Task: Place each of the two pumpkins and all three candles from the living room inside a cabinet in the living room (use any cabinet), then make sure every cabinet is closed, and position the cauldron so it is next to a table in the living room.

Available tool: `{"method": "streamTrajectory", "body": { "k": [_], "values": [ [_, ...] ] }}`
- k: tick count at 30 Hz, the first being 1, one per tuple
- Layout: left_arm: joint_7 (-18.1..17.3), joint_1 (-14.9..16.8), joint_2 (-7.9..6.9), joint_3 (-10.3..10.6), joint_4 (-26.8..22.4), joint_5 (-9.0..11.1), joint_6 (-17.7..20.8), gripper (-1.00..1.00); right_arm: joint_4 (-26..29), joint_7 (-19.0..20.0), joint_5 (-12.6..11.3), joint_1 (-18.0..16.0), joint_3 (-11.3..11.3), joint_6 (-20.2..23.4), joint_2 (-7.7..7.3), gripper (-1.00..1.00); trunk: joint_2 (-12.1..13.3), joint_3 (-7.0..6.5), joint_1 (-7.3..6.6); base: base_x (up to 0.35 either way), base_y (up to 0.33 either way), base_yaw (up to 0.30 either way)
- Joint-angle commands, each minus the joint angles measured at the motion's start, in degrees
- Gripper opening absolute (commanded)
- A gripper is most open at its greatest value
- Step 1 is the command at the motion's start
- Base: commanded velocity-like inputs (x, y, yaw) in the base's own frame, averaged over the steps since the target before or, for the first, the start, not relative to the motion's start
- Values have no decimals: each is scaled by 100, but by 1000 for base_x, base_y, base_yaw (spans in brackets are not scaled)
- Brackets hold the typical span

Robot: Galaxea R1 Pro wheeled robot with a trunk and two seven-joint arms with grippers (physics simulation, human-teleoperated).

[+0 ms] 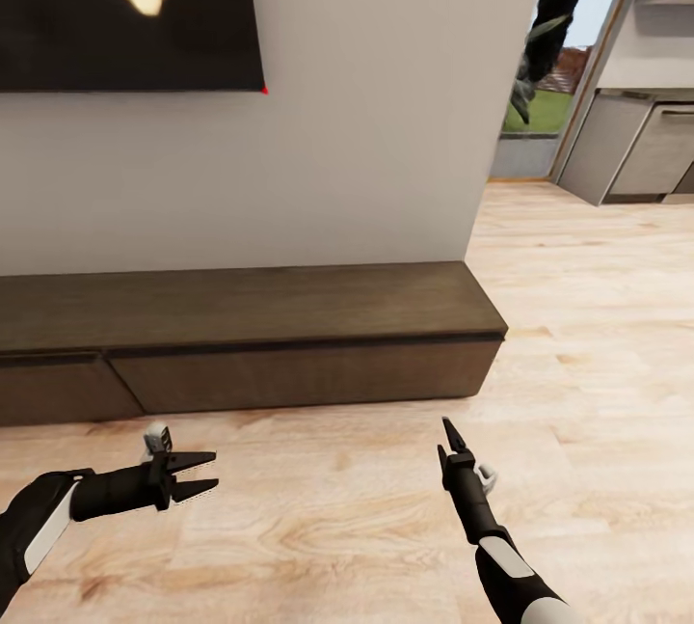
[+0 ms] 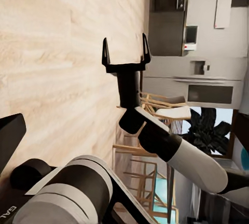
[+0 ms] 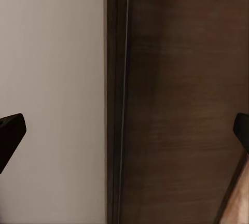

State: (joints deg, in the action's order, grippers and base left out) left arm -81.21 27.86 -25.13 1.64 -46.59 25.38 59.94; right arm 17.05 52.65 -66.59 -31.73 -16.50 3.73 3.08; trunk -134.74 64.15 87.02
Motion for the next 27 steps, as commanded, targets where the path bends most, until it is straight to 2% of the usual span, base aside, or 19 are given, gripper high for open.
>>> {"method": "streamTrajectory", "body": {
  "k": [1, 27],
  "values": [
    [-2, 0, 0, -1, 0, -1, 0, 100, 0, 0, -3, 0, 1, -1, 0, 100, 0, 0, 0, 320, 0, 0],
    [-9, 0, 37, 16, 1, -33, 0, 100, 7, 0, -12, 0, -3, -10, 8, 100, 0, 0, 0, 274, 0, 0]
  ]
}}
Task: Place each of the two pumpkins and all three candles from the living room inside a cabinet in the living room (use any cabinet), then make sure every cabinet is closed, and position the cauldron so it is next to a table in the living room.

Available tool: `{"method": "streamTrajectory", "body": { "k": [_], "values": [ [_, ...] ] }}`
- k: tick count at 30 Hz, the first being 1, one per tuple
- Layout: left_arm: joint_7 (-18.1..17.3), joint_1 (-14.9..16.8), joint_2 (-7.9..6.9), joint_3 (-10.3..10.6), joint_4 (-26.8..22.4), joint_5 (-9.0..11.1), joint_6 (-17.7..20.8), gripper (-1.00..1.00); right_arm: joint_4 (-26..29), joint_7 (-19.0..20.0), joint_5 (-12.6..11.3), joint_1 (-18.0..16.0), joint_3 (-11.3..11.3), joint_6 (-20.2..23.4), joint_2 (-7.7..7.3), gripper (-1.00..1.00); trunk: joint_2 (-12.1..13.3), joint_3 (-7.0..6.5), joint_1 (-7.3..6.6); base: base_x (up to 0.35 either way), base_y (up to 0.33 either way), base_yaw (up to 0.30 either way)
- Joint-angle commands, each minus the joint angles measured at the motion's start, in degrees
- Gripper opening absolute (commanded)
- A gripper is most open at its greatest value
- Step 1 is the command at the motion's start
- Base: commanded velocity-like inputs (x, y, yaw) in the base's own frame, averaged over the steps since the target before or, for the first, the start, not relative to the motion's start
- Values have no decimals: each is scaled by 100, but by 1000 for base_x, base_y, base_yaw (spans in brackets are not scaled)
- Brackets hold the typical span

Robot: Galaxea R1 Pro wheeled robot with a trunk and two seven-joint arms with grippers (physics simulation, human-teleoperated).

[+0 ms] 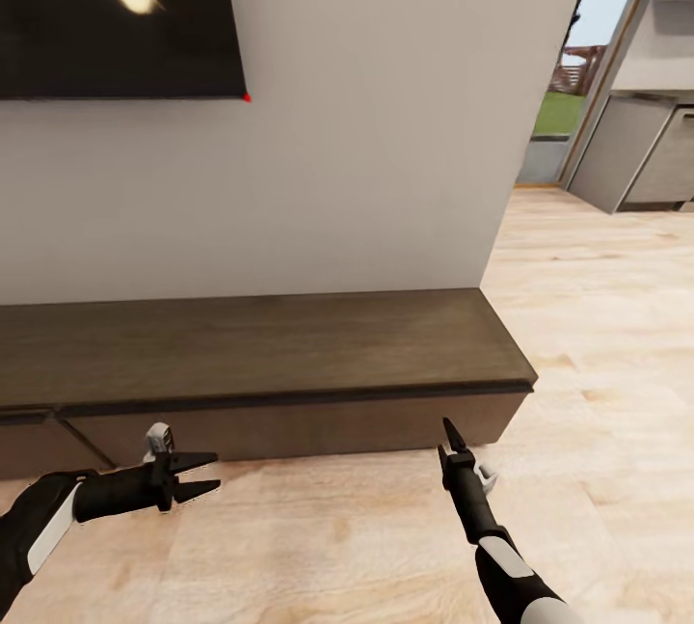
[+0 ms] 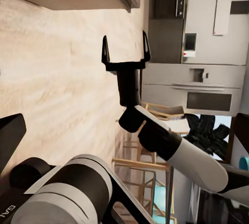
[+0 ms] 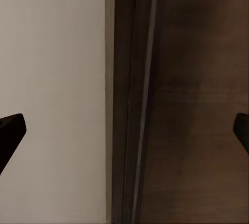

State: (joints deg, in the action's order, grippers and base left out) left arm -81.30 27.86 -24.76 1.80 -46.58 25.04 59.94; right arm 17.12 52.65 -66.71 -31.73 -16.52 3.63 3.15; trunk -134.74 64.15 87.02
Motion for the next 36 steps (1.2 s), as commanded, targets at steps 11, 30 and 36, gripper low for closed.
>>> {"method": "streamTrajectory", "body": {
  "k": [11, 30, 36],
  "values": [
    [-7, 0, 1, 3, 0, 36, 0, 100, -4, 0, 0, 0, 1, 6, 1, 100, -40, 18, 22, 133, 0, 0],
    [-18, 0, -2, -5, 0, 45, 0, 100, -5, 522, 47, 0, 17, 36, -60, 100, -802, 359, 439, 1, 0, 0],
    [-18, 0, -2, 0, 0, 45, 0, 100, -2, 780, 51, 0, 17, 39, -60, 100, -854, 443, 473, 0, 0, 0]
  ]
}}
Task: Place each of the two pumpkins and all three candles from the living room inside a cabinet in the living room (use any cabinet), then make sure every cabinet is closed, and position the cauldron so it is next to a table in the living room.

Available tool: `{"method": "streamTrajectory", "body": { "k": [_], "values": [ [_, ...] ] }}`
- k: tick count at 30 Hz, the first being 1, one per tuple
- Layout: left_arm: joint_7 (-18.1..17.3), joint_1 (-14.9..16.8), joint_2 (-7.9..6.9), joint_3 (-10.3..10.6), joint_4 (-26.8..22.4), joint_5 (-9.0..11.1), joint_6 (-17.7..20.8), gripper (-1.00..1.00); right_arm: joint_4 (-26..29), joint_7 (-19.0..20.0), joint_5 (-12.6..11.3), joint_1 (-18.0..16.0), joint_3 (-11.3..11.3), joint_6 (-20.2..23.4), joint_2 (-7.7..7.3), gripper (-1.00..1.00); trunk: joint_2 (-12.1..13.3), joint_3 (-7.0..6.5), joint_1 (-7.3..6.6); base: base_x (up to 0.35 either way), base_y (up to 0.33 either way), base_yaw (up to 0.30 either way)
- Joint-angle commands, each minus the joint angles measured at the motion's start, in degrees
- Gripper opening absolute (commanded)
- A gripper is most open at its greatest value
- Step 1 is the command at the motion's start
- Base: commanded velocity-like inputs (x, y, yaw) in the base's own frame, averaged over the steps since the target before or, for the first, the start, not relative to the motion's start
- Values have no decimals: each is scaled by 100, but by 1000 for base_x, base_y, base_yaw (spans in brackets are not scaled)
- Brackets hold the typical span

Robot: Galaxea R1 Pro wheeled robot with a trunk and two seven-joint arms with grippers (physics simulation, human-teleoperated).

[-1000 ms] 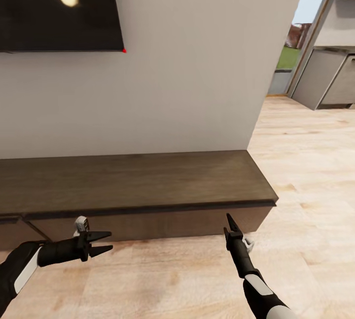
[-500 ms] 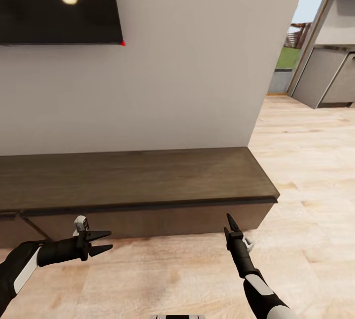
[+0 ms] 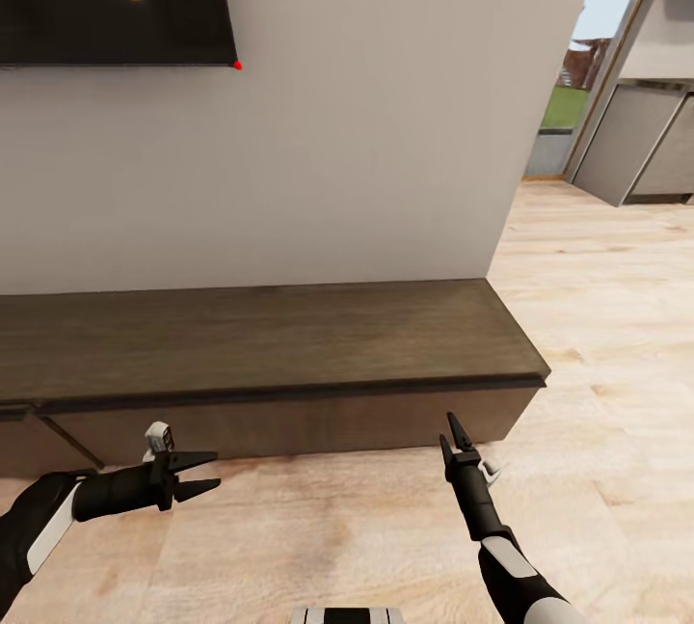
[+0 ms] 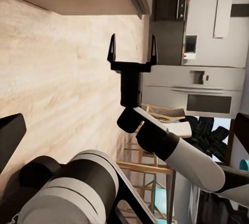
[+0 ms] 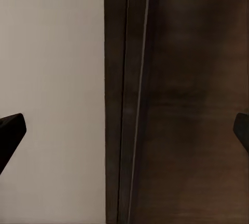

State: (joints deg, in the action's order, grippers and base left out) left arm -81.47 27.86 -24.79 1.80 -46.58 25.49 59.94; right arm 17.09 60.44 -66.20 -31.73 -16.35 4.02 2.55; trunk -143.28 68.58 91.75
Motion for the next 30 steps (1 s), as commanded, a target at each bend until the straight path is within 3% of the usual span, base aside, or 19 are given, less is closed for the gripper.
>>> {"method": "streamTrajectory", "body": {
  "k": [1, 27, 30],
  "values": [
    [0, 0, 0, 1, 0, 0, 0, 100, -1, 5, 0, 0, 0, -1, 0, 100, 0, 0, 0, 0, 0, 0],
    [-113, -4, 0, 19, -3, 0, 0, 100, 2, 21, 10, 0, 17, -32, 3, 100, 0, 0, 0, 92, 0, 0],
    [-262, -170, -4, 22, -1, -3, 0, 100, 4, 21, 10, 0, 22, -36, 5, 100, 0, 0, 0, 4, 0, 0]
  ]
}}
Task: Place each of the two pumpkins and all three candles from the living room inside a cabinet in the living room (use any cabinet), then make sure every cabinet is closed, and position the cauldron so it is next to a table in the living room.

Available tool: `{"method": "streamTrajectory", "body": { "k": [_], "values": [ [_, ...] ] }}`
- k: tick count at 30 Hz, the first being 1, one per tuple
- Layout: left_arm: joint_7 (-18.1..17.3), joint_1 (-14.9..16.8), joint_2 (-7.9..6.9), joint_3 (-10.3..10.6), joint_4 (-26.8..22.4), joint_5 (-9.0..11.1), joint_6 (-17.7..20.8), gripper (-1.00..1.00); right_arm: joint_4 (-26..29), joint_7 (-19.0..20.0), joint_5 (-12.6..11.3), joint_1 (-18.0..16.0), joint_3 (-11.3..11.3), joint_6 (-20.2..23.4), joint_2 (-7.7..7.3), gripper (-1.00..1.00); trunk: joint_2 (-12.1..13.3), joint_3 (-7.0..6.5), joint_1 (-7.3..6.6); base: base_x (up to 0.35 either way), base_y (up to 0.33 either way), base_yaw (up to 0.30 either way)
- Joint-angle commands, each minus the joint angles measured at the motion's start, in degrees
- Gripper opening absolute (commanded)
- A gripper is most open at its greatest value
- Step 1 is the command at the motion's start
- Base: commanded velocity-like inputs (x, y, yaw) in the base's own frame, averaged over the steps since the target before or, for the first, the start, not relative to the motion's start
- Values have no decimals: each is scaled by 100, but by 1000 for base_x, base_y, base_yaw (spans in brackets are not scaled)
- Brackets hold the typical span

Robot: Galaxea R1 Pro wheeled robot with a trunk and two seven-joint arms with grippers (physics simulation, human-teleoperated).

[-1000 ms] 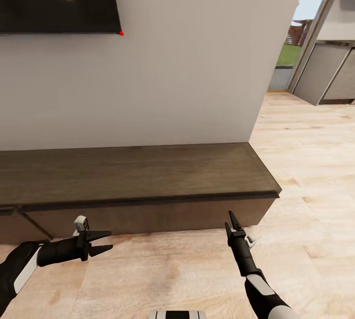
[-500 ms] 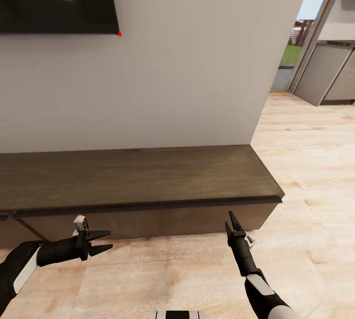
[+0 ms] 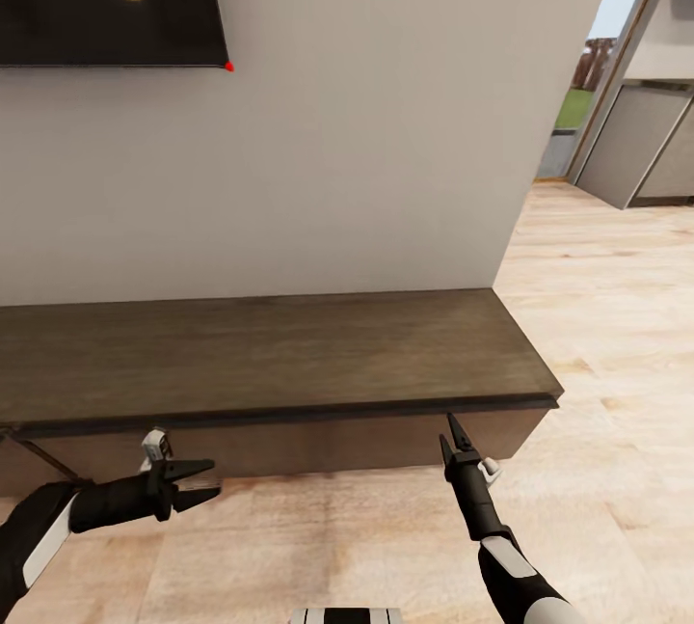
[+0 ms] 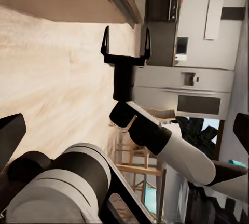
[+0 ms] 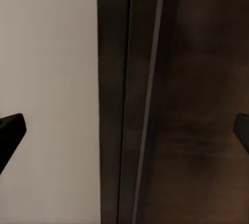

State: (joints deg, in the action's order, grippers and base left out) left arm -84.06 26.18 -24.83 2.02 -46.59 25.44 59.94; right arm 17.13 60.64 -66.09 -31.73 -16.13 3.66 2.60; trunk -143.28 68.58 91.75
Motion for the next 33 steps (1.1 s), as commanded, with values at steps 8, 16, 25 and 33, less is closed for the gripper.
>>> {"method": "streamTrajectory", "body": {
  "k": [8, 16, 25, 33],
  "values": [
    [-594, -539, 3, 20, -57, -48, 0, 100, -2, 0, 0, 0, 4, -23, -5, 100, 0, 0, 0, 26, 0, 0],
    [-594, -594, -4, 19, -77, -48, 0, 100, 0, 0, -2, 0, 6, -23, 2, 100, 0, 0, 0, 129, 0, 0],
    [-594, -604, -26, -27, -78, -32, 0, 100, 1, 0, 0, 0, 13, -31, 5, 100, 0, 0, 0, 88, 0, 0],
    [-594, -605, -31, -34, -78, -22, 0, 100, 1, -2, 0, 0, 13, -32, 4, 100, -4, 66, 8, 2, 0, 0]
  ]
}}
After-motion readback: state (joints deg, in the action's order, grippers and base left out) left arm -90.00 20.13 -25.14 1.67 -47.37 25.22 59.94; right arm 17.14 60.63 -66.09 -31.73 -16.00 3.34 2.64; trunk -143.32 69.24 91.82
